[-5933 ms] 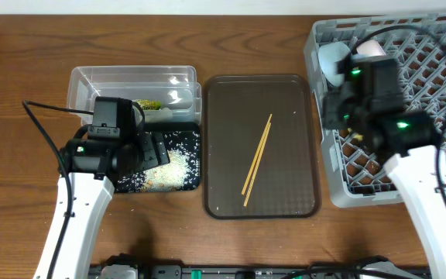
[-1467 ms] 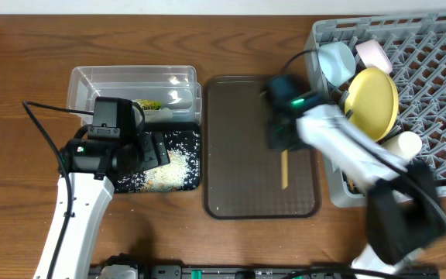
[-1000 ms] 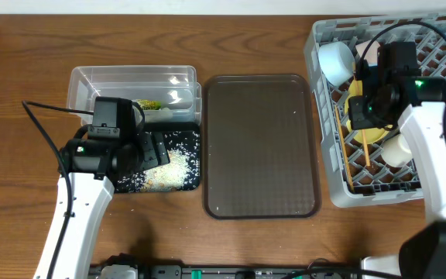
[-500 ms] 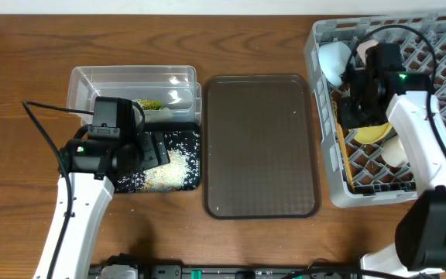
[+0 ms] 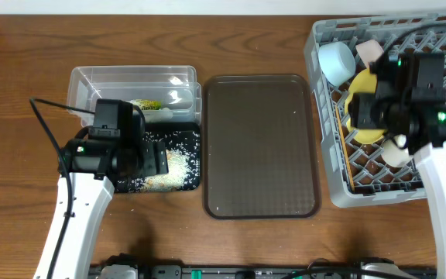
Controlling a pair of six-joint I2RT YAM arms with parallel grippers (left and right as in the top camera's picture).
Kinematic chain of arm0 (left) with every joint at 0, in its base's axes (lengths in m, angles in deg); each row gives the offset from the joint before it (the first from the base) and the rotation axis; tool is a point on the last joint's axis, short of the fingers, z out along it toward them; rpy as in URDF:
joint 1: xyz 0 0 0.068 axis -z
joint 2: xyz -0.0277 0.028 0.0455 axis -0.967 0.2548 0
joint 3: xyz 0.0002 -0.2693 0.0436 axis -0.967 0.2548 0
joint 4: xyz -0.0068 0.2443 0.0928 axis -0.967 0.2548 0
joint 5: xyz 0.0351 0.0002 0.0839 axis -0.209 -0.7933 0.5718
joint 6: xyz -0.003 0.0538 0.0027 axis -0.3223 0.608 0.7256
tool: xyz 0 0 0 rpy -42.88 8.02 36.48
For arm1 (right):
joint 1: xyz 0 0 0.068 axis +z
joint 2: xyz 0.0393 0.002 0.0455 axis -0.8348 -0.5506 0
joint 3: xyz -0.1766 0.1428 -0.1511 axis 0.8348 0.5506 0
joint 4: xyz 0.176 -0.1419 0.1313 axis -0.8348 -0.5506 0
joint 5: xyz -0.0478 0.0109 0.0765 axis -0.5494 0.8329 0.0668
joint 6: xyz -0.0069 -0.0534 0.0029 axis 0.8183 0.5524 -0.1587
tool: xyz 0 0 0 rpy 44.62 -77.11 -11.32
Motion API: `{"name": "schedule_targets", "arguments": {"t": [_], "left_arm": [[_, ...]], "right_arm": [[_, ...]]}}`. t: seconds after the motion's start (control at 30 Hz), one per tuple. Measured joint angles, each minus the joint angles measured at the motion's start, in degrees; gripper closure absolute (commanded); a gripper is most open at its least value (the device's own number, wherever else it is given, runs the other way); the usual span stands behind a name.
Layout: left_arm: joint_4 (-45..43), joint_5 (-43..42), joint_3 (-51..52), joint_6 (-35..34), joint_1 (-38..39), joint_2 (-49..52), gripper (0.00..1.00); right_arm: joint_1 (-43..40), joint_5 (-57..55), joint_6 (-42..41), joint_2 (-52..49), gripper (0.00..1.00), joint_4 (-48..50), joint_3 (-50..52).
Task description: Sort waste into correct bins and load items into the dishwasher rack
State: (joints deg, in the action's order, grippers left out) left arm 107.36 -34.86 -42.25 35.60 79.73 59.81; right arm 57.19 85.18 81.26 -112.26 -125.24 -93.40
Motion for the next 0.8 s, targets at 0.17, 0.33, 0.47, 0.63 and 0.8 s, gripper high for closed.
{"name": "schedule_targets", "arguments": {"t": [0.17,0.33,0.47,0.63,0.8], "left_arm": [[1.9,0.6,0.8,0.4,0.0,-3.4,0.10],[-4.3,0.3,5.3,0.9,1.3,-20.0,0.10],[-7.7,-0.1,8.8,0.9,2.4,-34.2,0.10],[-7.5,-0.1,9.5,0.9,2.4,-42.1,0.10],[-6.4,-0.1,9.5,0.9,2.4,-45.0,0.10]], "right_arm": [[0.0,0.0,-1.9,11.4,0.29,4.5,13.2],[0.0,0.0,-2.0,30.4,0.01,10.0,27.0],[0.0,0.0,-1.8,44.6,0.01,10.1,34.6],[0.0,0.0,-1.8,54.4,0.01,4.7,38.4],[0.0,0.0,-1.8,56.8,0.01,-2.4,38.7]]}}
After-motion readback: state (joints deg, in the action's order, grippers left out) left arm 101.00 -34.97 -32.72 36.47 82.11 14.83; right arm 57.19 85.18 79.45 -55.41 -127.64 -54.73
